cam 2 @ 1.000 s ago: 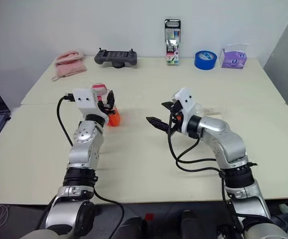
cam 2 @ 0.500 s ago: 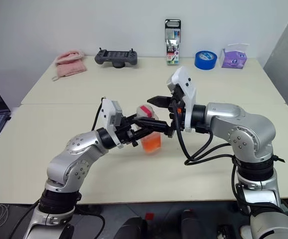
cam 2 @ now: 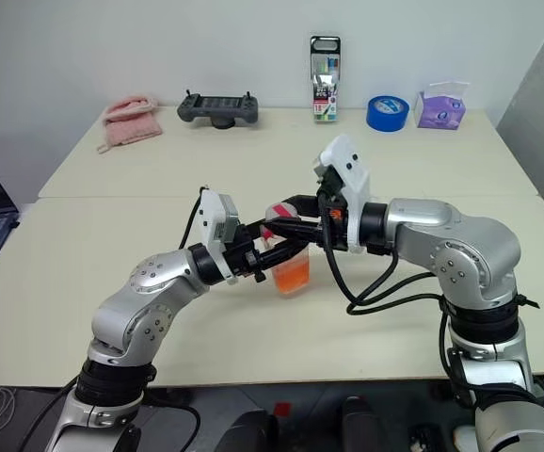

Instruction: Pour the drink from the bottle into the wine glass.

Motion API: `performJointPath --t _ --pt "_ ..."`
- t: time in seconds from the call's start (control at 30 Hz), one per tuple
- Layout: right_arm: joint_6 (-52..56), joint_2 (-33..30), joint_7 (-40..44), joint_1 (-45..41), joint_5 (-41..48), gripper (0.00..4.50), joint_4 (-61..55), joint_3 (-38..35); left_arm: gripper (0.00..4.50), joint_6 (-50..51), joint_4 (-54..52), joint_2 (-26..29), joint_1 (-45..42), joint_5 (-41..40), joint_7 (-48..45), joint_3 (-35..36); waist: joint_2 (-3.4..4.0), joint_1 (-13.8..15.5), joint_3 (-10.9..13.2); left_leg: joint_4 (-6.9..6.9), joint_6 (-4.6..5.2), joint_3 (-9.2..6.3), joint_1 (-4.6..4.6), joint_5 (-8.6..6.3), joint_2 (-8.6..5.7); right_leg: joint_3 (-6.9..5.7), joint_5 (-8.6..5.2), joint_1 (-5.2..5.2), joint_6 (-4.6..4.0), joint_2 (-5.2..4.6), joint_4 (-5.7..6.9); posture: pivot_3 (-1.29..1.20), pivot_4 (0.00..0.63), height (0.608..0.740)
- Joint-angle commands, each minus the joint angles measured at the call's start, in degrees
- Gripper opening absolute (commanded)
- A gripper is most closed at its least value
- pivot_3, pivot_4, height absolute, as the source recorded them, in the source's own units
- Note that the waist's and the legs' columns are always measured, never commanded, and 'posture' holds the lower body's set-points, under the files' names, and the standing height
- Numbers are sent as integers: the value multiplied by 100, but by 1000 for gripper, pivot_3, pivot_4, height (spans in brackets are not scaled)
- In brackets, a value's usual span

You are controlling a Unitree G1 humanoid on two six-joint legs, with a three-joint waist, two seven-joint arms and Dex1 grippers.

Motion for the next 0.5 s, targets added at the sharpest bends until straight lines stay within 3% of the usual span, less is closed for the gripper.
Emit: performJointPath --t 0.03,0.13,0.2,0.27,0.4,0.5 --pt "-223 -79 -48 -50 -182 1862 -42 42 2143 -54 -354 -25 -86 -61 -21 21 0 -1 0 0 0 0 0 0 0 0 0 0 0 0 0 0 150 740" --pt "-513 -318 400 -26 -253 1862 32 148 2143 103 -444 -3 -173 -272 -124 41 0 0 0 0 0 1 -1 0 0 0 0 0 0 0 -1 0 150 740" --pt "-707 -646 1572 79 301 1862 39 18 2143 291 -503 17 -293 -515 -254 82 -2 0 1 0 0 1 -2 0 -2 0 0 1 0 0 -4 0 150 740" --pt "-1048 -1321 3521 364 905 1862 -242 -22 2143 582 -579 62 -431 -845 -443 116 -8 52 7 2 1 -1 -7 0 -4 -3 0 2 1 -1 -7 0 150 740" --pt "-1586 -1320 4370 -92 822 1862 253 147 2143 1092 -748 255 -660 -1400 -723 169 -10 -20 10 4 16 8 -3 -10 -6 0 -4 7 9 -7 -13 0 150 740" --pt "-1858 -1544 4901 -227 410 1862 406 476 2143 1130 -724 432 -777 -1383 -883 75 -9 -89 10 0 16 23 19 -9 13 13 -15 7 26 11 -1 0 150 740"
